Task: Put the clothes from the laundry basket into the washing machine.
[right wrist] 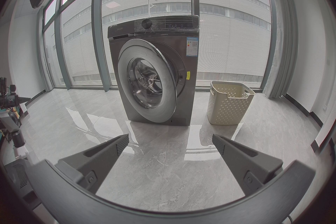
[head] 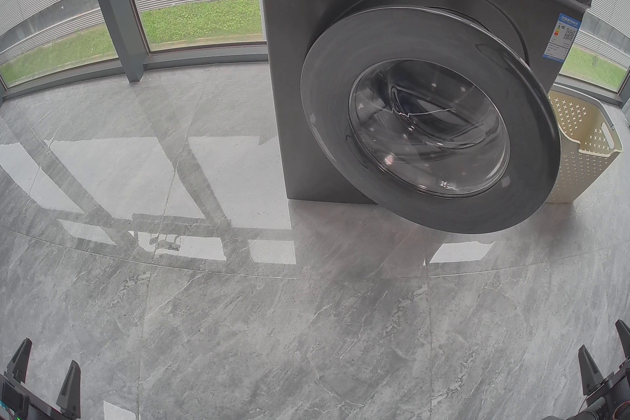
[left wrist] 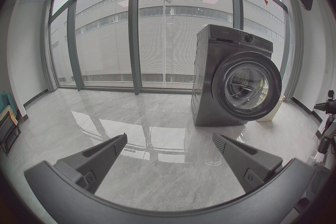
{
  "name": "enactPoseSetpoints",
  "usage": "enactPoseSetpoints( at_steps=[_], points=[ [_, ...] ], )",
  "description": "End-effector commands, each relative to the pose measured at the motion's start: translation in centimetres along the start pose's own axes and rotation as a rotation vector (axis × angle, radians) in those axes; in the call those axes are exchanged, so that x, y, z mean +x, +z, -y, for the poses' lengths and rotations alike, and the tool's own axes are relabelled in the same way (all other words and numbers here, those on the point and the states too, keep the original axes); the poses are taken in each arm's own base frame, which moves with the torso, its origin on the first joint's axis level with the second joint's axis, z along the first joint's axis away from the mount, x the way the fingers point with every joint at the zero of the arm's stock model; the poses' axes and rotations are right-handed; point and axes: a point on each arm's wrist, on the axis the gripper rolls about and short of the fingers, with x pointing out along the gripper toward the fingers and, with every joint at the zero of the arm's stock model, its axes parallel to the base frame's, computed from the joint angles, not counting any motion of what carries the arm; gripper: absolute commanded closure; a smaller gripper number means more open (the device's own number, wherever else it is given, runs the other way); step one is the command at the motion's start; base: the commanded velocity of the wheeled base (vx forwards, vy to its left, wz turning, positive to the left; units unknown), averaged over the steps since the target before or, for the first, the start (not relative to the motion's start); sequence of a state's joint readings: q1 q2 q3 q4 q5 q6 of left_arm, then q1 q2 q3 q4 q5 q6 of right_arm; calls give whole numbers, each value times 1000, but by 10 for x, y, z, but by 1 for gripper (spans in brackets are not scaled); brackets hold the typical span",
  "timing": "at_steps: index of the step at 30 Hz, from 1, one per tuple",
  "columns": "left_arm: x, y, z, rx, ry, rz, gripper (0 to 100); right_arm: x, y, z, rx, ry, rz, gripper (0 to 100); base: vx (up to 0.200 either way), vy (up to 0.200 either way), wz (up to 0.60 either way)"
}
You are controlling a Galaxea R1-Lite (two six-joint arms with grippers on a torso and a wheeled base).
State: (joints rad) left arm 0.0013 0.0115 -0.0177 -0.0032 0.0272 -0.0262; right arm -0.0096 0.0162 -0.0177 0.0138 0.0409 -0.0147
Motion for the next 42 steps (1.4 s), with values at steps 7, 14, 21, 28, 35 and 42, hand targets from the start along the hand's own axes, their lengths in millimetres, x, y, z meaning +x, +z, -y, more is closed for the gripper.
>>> enactPoseSetpoints(
  at_steps=[7, 14, 21, 28, 35, 42],
  points=[
    [1, -5, 0, 0, 4, -8, 0, 0, -3, 0, 3, -1, -5, 0, 0, -200, 0],
    [1, -5, 0, 0, 4, -6, 0, 1, -3, 0, 3, -4, -8, 0, 0, -200, 0],
    [1, -5, 0, 0, 4, -6, 0, 1, -3, 0, 6, -5, -6, 0, 0, -200, 0],
    [1, -5, 0, 23, -1, -9, 0, 0, -3, 0, -15, 8, 6, 0, 0, -200, 0],
    [1, -5, 0, 31, -4, -9, 0, 0, -3, 0, -29, 14, 13, 0, 0, -143, 0],
    [1, -5, 0, 29, -7, -9, 0, -6, 22, 0, 21, 19, 121, 0, 0, 0, 0]
  ],
)
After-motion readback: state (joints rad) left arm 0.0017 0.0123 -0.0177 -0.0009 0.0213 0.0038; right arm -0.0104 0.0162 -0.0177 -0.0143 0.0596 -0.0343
